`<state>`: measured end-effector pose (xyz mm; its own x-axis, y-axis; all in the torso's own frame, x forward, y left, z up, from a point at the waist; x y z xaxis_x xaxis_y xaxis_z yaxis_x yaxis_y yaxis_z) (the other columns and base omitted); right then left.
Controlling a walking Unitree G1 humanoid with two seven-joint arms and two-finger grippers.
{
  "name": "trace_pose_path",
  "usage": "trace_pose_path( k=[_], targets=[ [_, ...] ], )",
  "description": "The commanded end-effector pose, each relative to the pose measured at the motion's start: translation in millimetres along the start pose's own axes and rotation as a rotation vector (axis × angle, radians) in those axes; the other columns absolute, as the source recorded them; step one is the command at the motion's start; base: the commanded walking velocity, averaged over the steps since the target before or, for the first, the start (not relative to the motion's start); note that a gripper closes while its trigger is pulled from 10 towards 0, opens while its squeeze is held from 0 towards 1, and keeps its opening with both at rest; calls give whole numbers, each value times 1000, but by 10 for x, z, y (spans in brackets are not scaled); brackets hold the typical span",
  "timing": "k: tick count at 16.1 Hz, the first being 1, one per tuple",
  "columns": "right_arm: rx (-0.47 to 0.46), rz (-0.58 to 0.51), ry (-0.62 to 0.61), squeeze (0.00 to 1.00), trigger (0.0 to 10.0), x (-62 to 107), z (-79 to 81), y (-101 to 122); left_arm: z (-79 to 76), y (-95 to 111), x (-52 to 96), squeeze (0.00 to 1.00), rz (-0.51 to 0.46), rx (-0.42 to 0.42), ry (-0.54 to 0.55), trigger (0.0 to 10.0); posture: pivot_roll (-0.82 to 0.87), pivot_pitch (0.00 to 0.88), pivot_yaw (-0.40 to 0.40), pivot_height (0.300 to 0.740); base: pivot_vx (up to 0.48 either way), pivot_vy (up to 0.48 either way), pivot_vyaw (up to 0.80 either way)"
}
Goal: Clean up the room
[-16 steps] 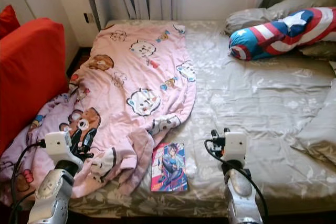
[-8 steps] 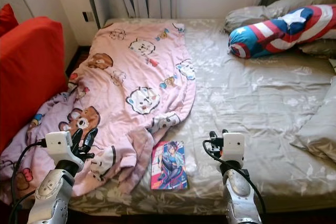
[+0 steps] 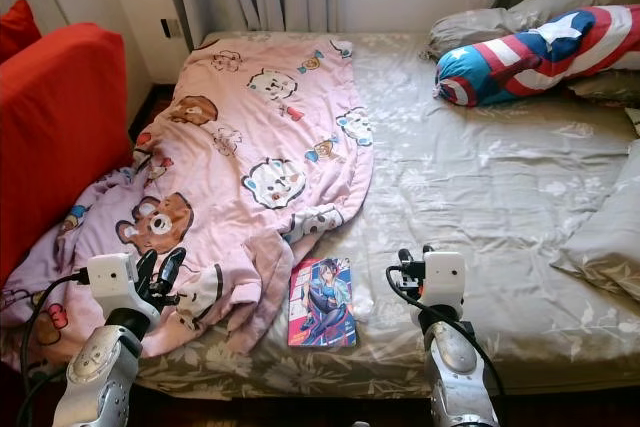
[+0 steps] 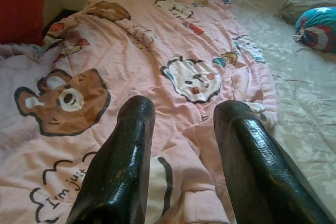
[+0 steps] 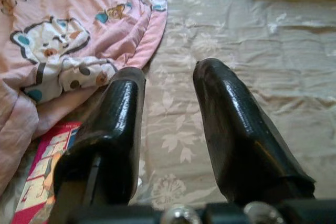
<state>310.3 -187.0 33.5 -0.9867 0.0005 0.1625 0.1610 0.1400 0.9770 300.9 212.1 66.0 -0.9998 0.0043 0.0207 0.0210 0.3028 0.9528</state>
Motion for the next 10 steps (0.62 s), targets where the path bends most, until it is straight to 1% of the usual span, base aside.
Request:
trace_pose_path(
  k=[1,3,5,10],
  targets=[
    [3,1,-3,0,10000,1,-3,12,31,30,18,0,-2,-9,9,10000,-29,124,-27,657,0,0,0],
    [-4,-26,-5,0,10000,14,-5,43,25,26,18,0,-1,-7,8,10000,-28,126,-27,657,0,0,0],
    [11,-25,0,0,10000,8,1,54,21,22,27,0,0,-8,7,10000,-30,129,-26,657,0,0,0],
    [7,-25,2,0,10000,3,17,59,80,45,50,0,3,-35,10,10000,-26,131,-25,657,0,0,0]
  ],
)
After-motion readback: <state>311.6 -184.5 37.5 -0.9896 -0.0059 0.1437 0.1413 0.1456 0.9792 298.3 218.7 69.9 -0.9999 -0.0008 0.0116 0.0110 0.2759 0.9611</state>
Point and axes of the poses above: a point about 5 cm out from each wrist's last joint towards the gripper, its own x axis pointing back from the gripper into the wrist, its own y axis along the axis of the wrist's last joint, z = x × y, the point moved 3 cm from there along -x, pointing out of the wrist towards the gripper, and after that the axes turned 9 degrees about x, right-handed, at the moved point
